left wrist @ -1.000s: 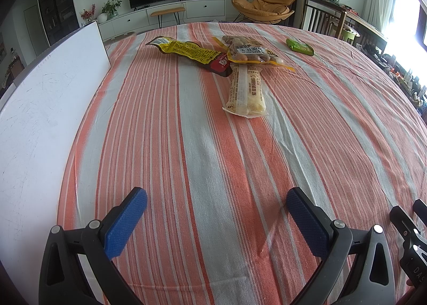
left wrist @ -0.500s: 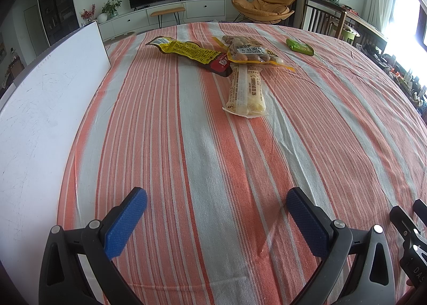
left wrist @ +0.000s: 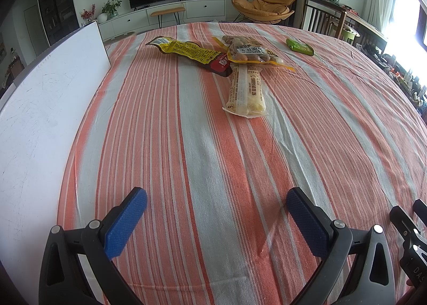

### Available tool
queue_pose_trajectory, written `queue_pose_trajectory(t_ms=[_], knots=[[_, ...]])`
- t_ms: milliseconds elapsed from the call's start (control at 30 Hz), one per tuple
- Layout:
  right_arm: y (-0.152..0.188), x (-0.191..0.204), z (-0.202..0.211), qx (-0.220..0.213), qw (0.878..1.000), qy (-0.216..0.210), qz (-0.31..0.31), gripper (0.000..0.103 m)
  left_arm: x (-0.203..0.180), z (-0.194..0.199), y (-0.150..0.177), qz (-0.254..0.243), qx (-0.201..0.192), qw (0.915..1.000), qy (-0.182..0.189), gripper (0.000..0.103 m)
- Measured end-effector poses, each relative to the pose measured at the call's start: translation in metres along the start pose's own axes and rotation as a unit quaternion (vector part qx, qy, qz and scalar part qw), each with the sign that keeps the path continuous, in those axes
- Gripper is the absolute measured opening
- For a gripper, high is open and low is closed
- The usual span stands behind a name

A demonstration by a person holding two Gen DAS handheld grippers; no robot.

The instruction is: Organize snacks

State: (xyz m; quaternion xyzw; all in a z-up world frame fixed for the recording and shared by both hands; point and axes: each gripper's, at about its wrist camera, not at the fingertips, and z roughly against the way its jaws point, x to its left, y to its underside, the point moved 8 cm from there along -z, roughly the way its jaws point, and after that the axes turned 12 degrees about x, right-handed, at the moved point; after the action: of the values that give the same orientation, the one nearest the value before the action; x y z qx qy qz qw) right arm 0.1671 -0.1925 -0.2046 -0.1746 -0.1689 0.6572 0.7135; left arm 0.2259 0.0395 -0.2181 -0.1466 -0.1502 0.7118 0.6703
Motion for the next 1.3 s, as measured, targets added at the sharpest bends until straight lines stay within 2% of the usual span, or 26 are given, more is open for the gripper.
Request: queue_pose_trajectory(t_ms=[1100, 1200, 1300], knots=[[0.0007, 0.0005, -0.0003, 0.001, 1.000, -0.002, 0.002, 0.083, -0.0004, -0.0003, -0.0005, 0.000, 0.000, 1.0000, 0.000, 0.103], [0.0011, 0.0000, 0.0004, -0.002, 1.000, -0.014, 0.000, 0.083, 0.0002, 0.0000, 0.0001, 0.000, 0.000, 1.0000, 0.000, 0.103], [0.0008, -0.0060, 0.0040, -0.010, 0.998, -0.052, -0.019, 0.083, -0.0002, -0.0004, -0.0004, 0.000, 0.000, 1.0000, 0.000, 0.103]])
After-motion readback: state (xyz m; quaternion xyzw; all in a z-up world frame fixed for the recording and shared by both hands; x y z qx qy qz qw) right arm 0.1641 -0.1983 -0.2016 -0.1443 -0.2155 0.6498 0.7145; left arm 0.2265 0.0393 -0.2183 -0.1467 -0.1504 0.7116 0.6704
